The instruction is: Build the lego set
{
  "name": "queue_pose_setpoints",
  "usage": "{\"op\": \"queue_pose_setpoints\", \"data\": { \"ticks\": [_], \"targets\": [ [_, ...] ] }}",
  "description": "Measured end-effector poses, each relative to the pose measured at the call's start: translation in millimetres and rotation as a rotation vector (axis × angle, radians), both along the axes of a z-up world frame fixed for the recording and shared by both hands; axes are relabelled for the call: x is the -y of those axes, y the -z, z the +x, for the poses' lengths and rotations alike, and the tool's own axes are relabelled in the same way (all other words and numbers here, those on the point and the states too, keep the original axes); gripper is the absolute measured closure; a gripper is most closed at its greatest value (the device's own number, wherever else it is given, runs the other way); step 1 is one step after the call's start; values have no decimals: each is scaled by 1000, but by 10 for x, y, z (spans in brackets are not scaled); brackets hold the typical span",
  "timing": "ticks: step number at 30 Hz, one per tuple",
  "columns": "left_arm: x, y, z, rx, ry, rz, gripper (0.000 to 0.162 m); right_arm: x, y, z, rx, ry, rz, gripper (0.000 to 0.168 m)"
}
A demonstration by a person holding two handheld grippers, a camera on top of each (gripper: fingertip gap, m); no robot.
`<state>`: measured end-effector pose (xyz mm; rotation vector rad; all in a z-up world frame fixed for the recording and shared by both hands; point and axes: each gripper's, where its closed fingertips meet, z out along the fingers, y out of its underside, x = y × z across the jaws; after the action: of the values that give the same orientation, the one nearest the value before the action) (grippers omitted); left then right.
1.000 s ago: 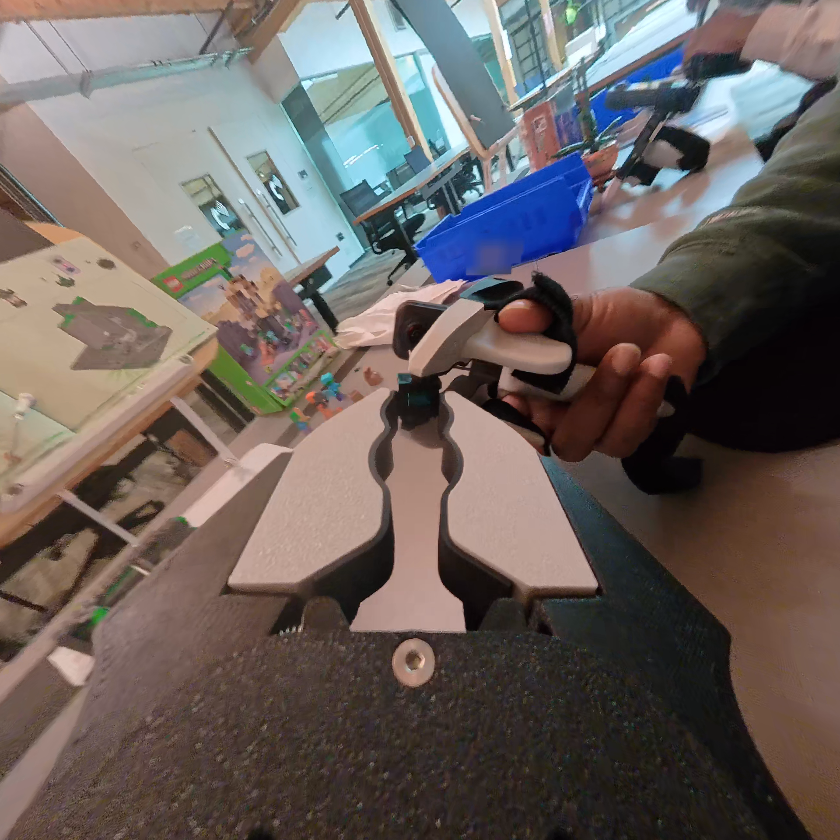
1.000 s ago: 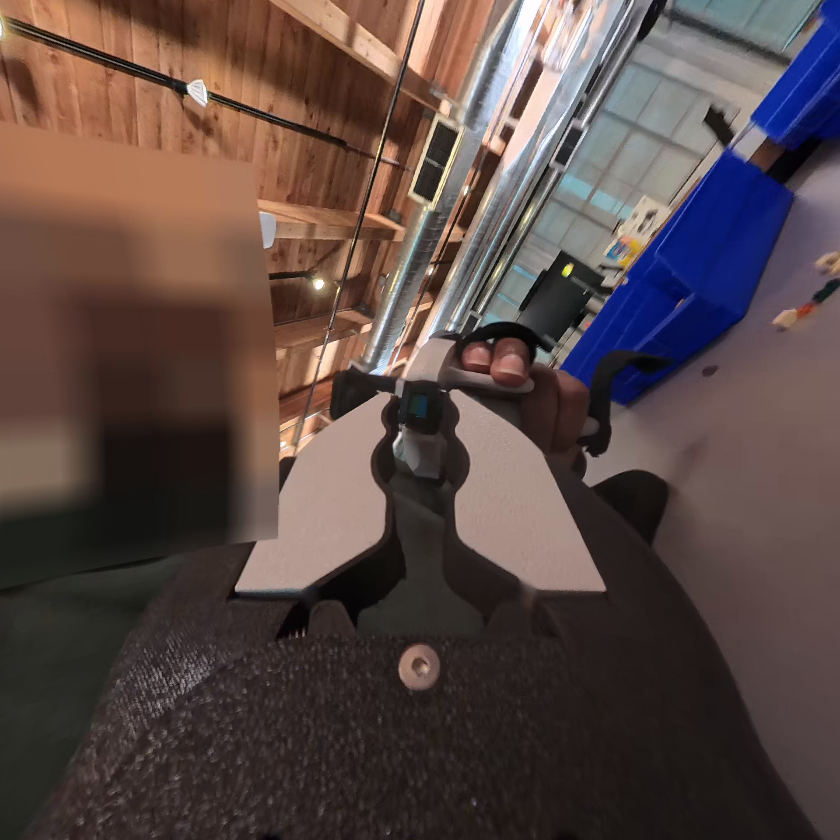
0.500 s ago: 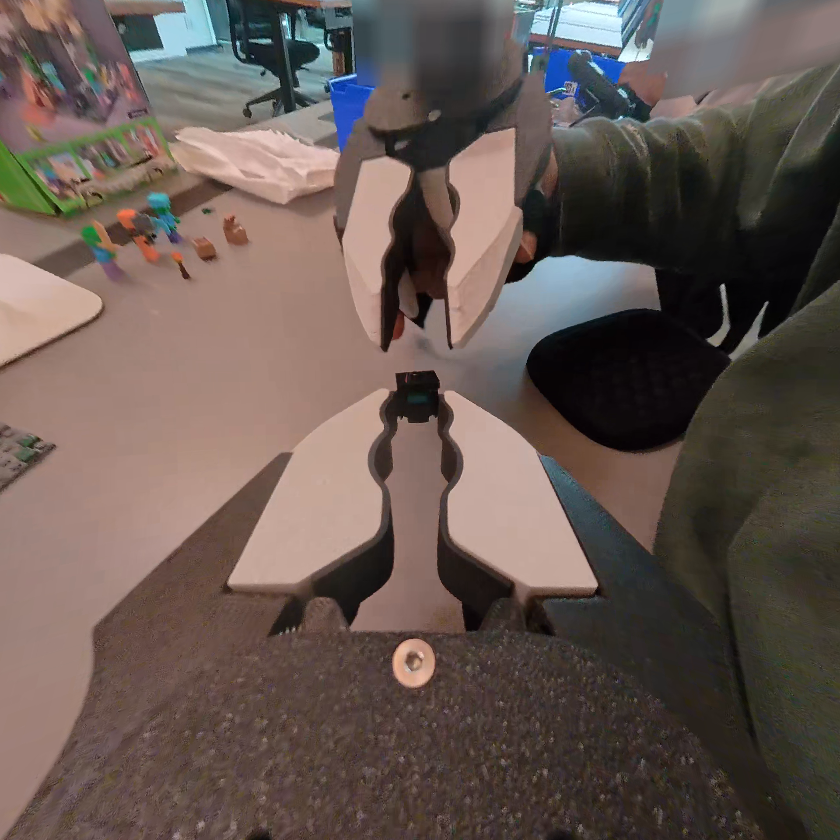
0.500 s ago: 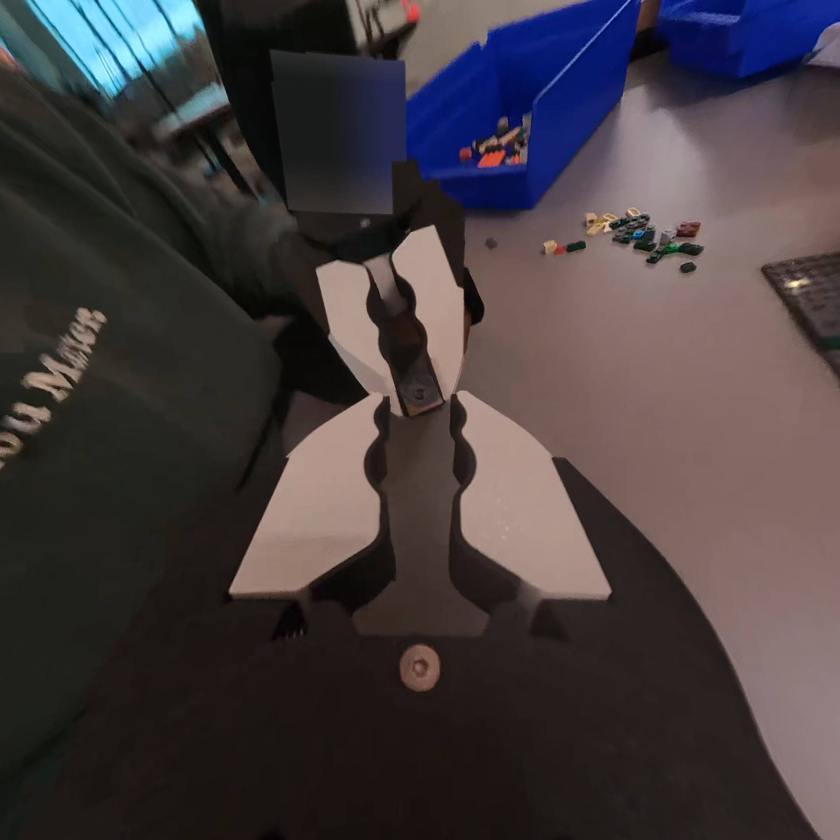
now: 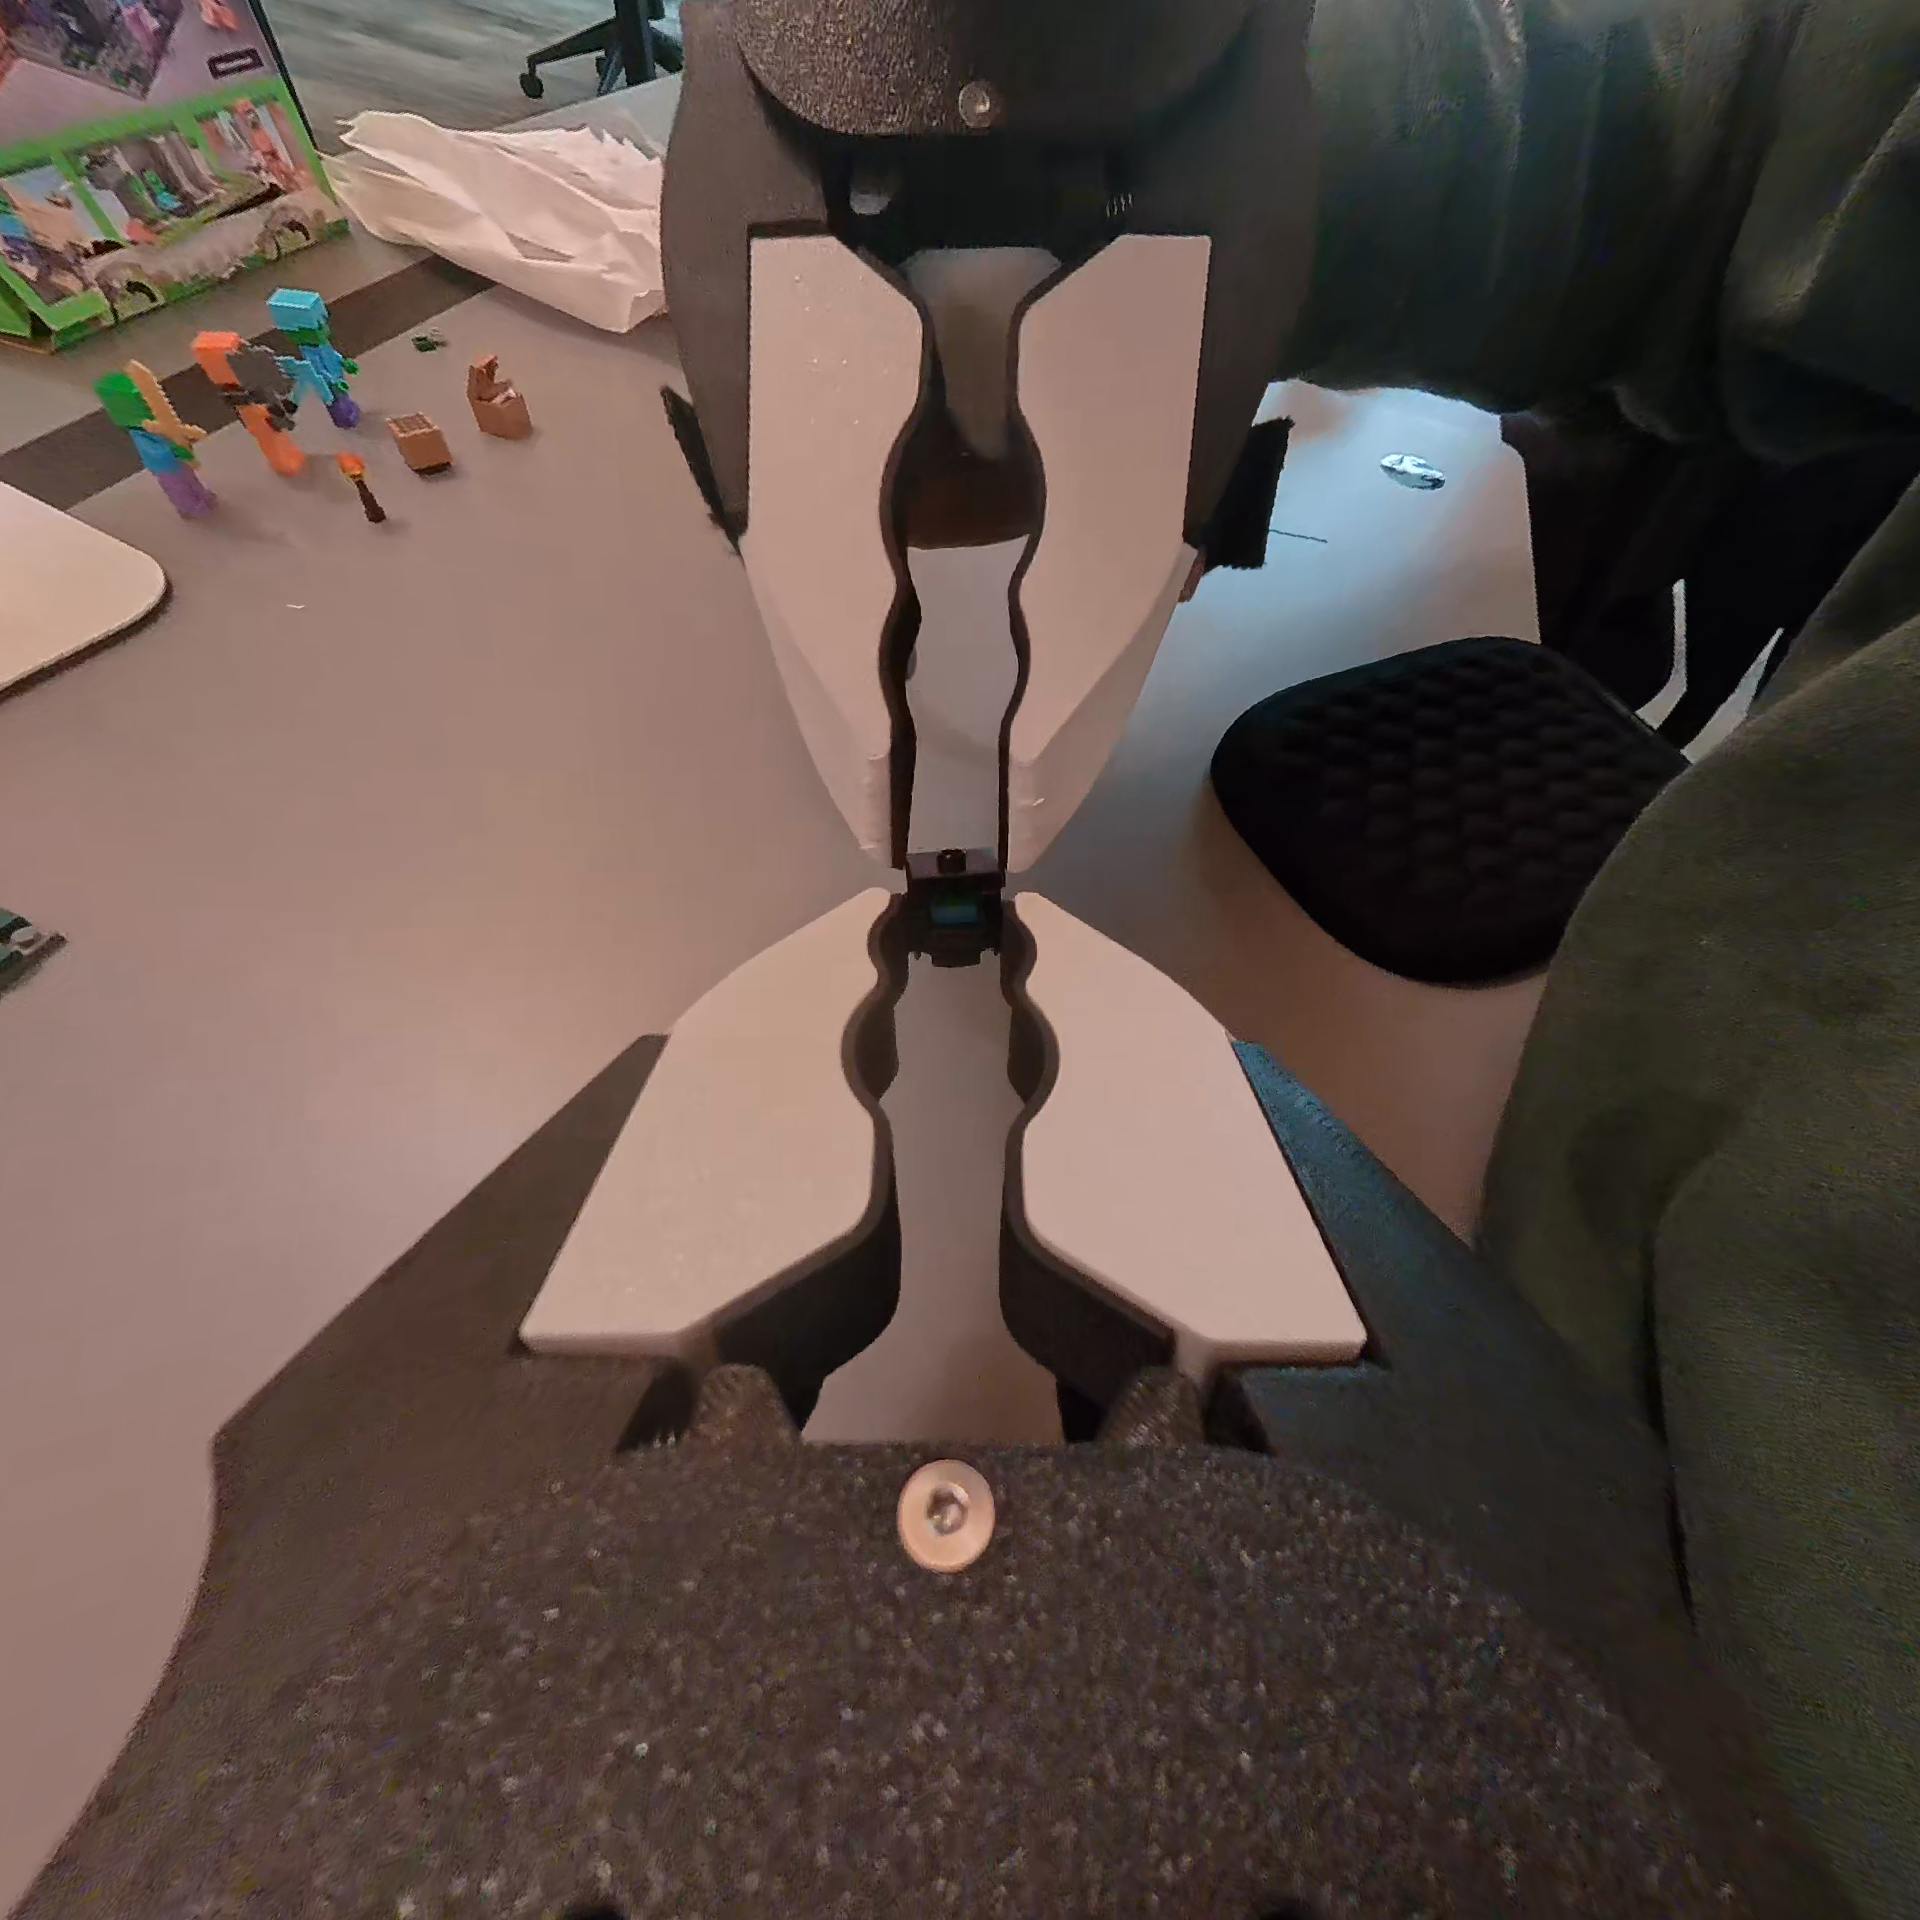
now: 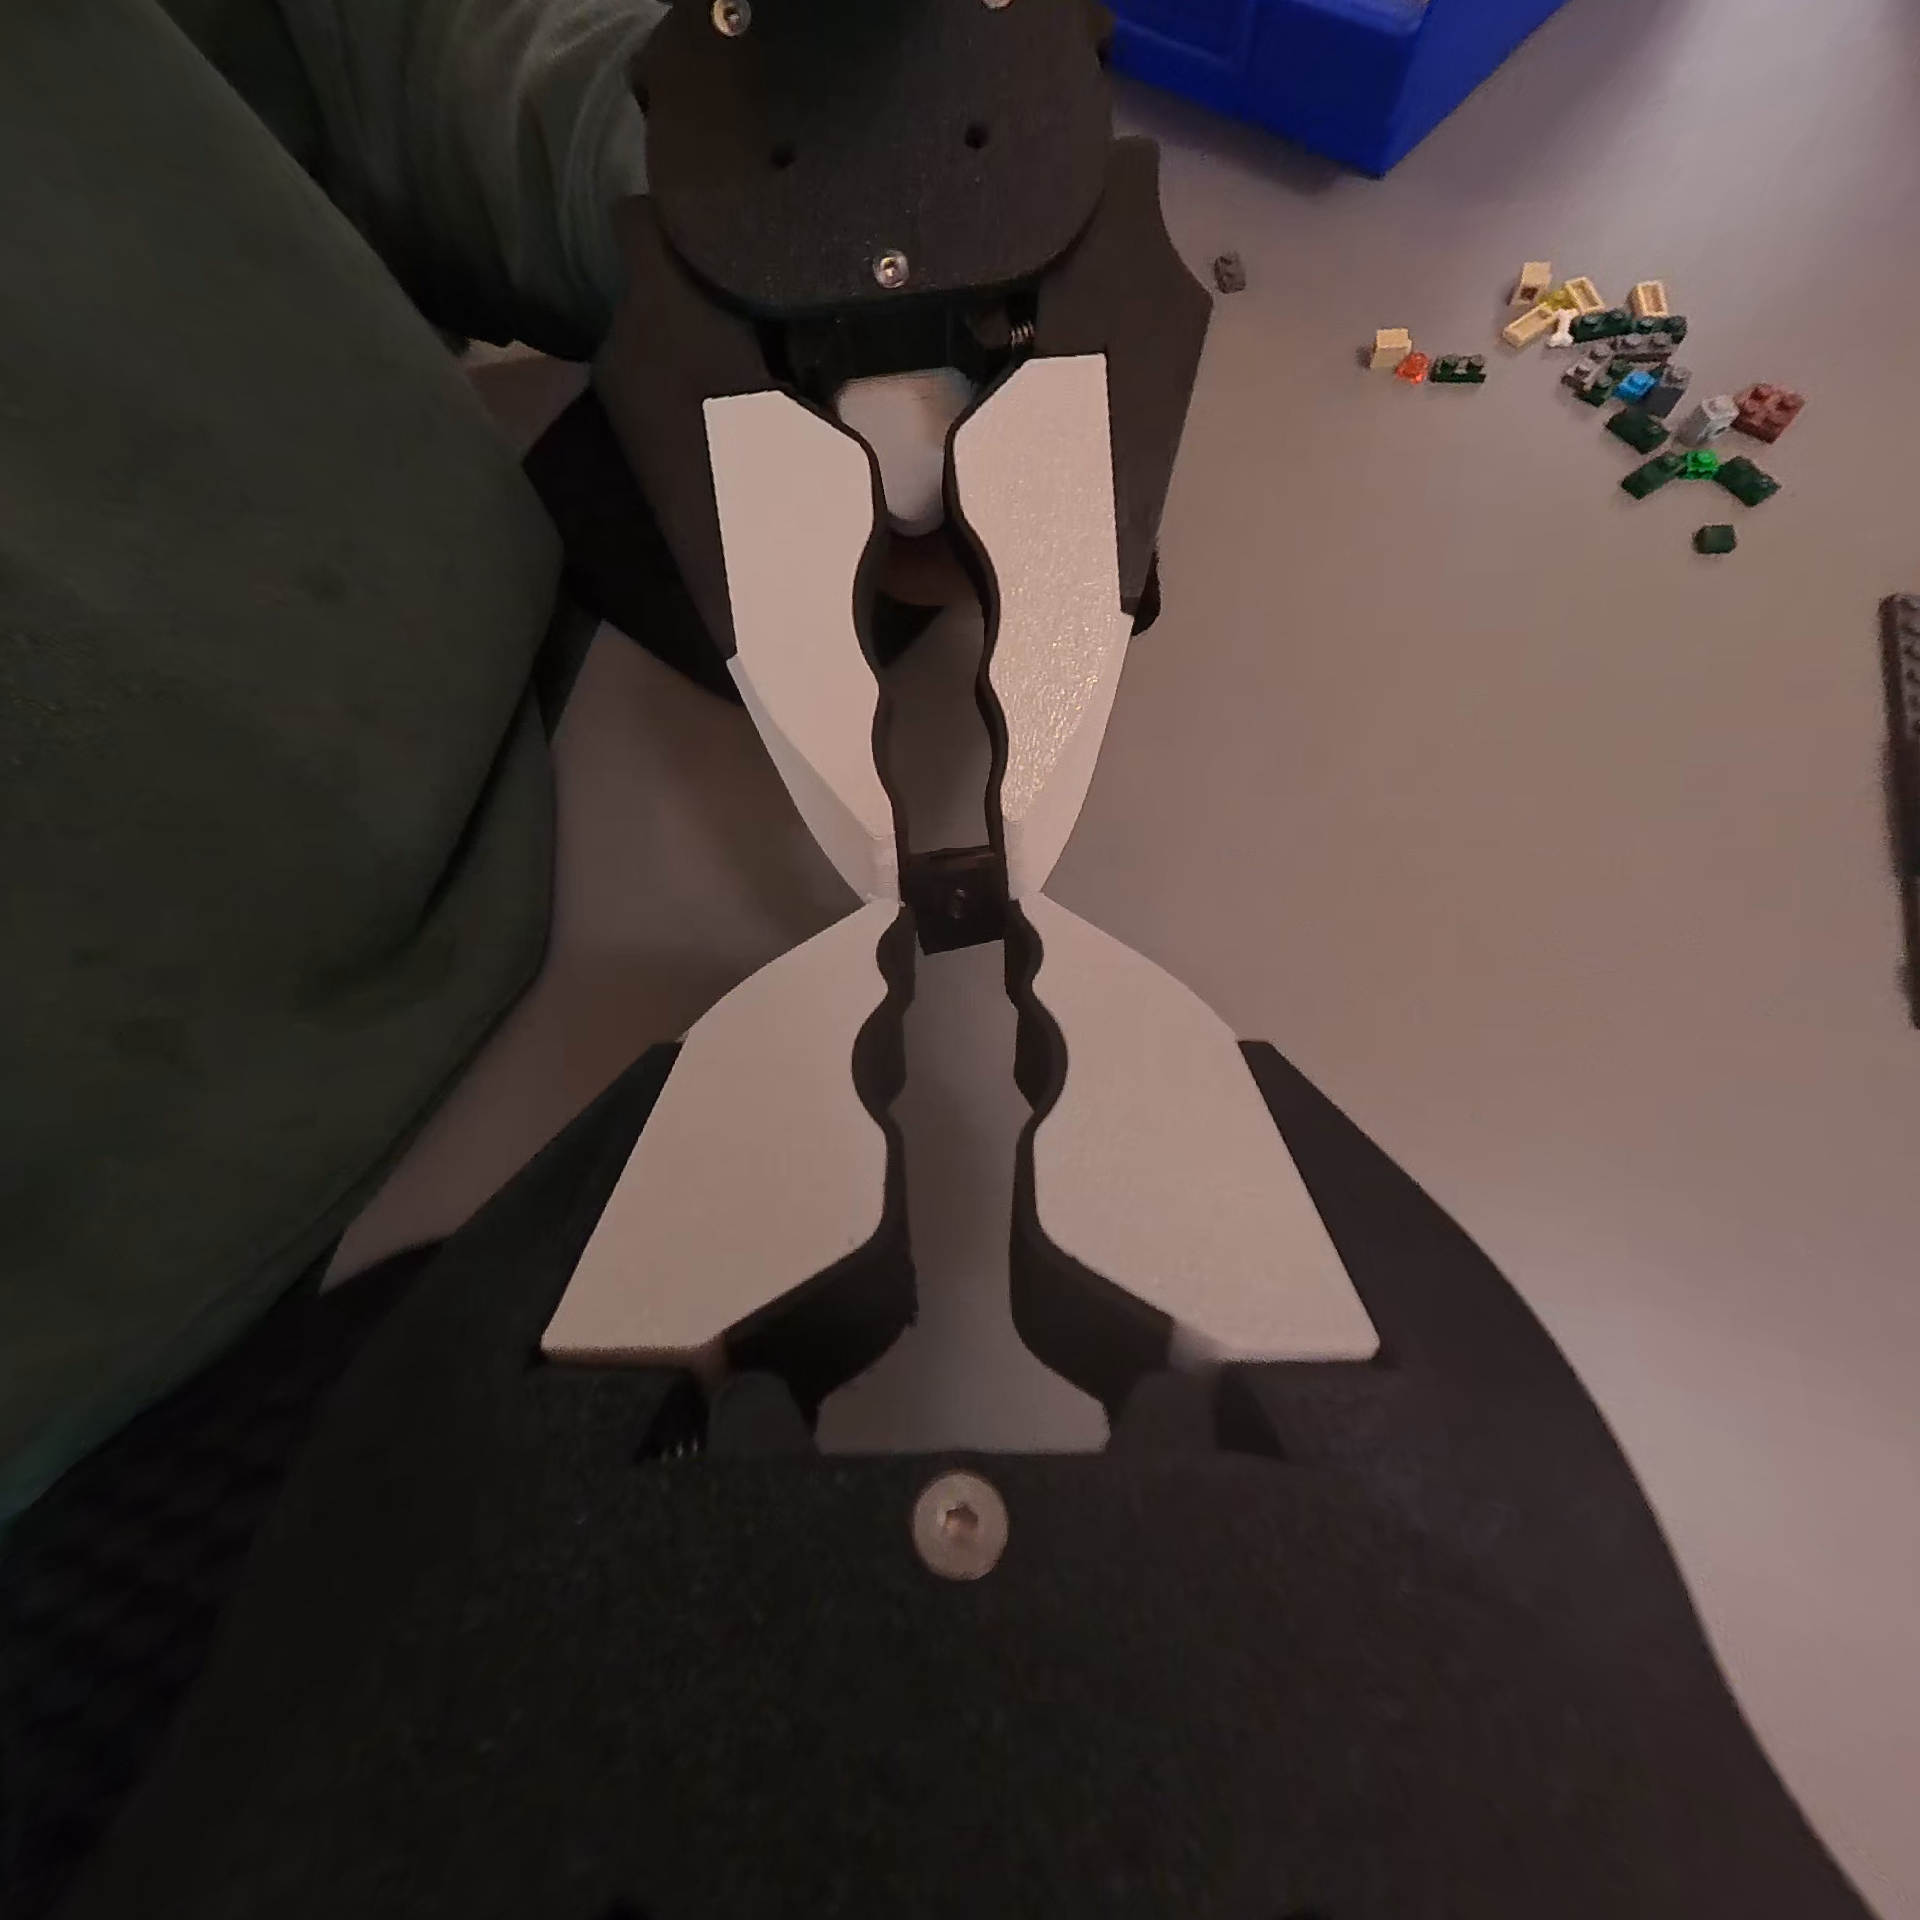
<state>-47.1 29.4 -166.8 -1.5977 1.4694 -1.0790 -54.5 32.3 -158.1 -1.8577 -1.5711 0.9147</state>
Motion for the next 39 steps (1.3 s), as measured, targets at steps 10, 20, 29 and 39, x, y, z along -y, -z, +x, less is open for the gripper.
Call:
{"op": "queue_pose_setpoints", "data": {
  "ticks": [10, 20, 29, 39],
  "targets": [
    [-33, 68, -4, -43, -33, 65, 146, -26, 68, -2, -25, 135, -80, 152],
    [-10, 86, -8, -54, -24, 92, 146, 6, 95, 0, -31, 144, -74, 153],
    [45, 89, -12, -58, 11, 61, 146, 59, 120, 0, 15, 36, 35, 153],
    [63, 87, -24, -64, 23, 30, 146, 72, 122, -10, 39, 5, 94, 153]
  ]
}}
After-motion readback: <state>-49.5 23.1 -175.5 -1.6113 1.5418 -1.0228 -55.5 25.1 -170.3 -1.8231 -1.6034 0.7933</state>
